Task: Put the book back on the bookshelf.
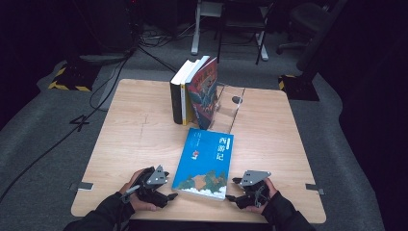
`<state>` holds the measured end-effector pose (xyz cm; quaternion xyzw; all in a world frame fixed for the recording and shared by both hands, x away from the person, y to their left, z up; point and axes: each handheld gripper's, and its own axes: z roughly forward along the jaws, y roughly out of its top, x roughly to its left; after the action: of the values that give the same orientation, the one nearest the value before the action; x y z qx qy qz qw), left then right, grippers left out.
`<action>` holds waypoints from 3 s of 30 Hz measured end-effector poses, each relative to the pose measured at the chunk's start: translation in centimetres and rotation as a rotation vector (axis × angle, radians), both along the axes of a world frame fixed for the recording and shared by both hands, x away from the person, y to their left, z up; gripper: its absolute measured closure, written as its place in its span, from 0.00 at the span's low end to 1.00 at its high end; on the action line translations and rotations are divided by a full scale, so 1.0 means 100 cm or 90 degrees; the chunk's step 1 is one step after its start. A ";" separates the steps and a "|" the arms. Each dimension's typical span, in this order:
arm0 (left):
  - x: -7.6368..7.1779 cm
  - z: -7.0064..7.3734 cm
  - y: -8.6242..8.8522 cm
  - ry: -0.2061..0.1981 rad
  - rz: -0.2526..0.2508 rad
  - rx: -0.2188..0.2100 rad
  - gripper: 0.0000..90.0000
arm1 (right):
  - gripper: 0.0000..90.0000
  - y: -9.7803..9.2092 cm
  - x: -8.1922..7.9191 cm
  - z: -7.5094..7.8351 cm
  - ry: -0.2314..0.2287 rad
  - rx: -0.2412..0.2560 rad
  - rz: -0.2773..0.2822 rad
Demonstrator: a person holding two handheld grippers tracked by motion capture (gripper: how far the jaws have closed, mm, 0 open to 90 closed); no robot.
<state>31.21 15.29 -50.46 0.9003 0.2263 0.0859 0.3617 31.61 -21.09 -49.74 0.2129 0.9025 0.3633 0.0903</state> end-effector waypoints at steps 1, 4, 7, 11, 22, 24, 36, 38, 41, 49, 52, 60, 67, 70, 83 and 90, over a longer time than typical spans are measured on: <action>0.001 0.000 0.000 -0.001 0.004 0.002 0.18 | 0.36 0.001 0.000 0.000 0.000 0.001 -0.001; 0.001 0.000 0.000 0.002 0.008 0.000 0.17 | 0.34 0.001 0.001 0.000 -0.003 0.002 -0.002; 0.002 0.000 0.000 0.001 0.008 0.001 0.17 | 0.34 0.001 0.001 0.001 -0.010 0.000 -0.003; 0.002 0.000 0.000 0.001 0.009 0.001 0.17 | 0.35 0.000 0.001 0.005 -0.012 0.011 -0.010; 0.002 0.000 0.000 0.004 0.013 0.002 0.17 | 0.34 0.006 0.002 0.010 -0.026 0.017 -0.009; 0.002 0.000 -0.001 0.005 0.015 0.003 0.17 | 0.34 0.007 0.003 0.012 -0.027 0.024 -0.011; -0.002 0.015 -0.001 0.006 -0.005 -0.018 0.22 | 0.33 0.014 0.008 0.025 -0.048 0.054 -0.028; -0.004 0.020 -0.002 0.000 -0.006 -0.034 0.22 | 0.32 0.014 0.009 0.027 -0.052 0.059 -0.029; -0.005 0.025 -0.003 -0.008 -0.010 -0.046 0.23 | 0.31 0.016 0.010 0.031 -0.058 0.073 -0.034; -0.013 0.039 -0.030 -0.026 -0.048 -0.081 0.24 | 0.30 0.019 0.012 0.037 -0.074 0.090 -0.042; -0.017 0.041 -0.045 -0.033 -0.074 -0.080 0.24 | 0.30 0.020 0.014 0.039 -0.076 0.095 -0.044; -0.018 0.039 -0.083 -0.056 -0.066 -0.044 0.25 | 0.30 0.026 0.017 0.042 -0.083 0.101 -0.038; -0.013 0.038 -0.093 -0.070 -0.030 -0.044 0.29 | 0.30 0.027 0.018 0.043 -0.084 0.103 -0.038; -0.011 0.037 -0.096 -0.075 -0.022 -0.042 0.32 | 0.30 0.028 0.019 0.043 -0.082 0.105 -0.038; -0.004 0.037 -0.095 -0.087 -0.007 -0.049 0.58 | 0.30 0.027 0.020 0.041 -0.073 0.106 -0.035; -0.007 0.040 -0.093 -0.122 -0.020 -0.047 0.75 | 0.33 0.024 0.021 0.036 -0.066 0.104 -0.037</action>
<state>30.46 6.00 -46.50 0.8776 0.1793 0.1574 0.4157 33.72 -18.72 -46.10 0.2262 0.8576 0.4432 0.1297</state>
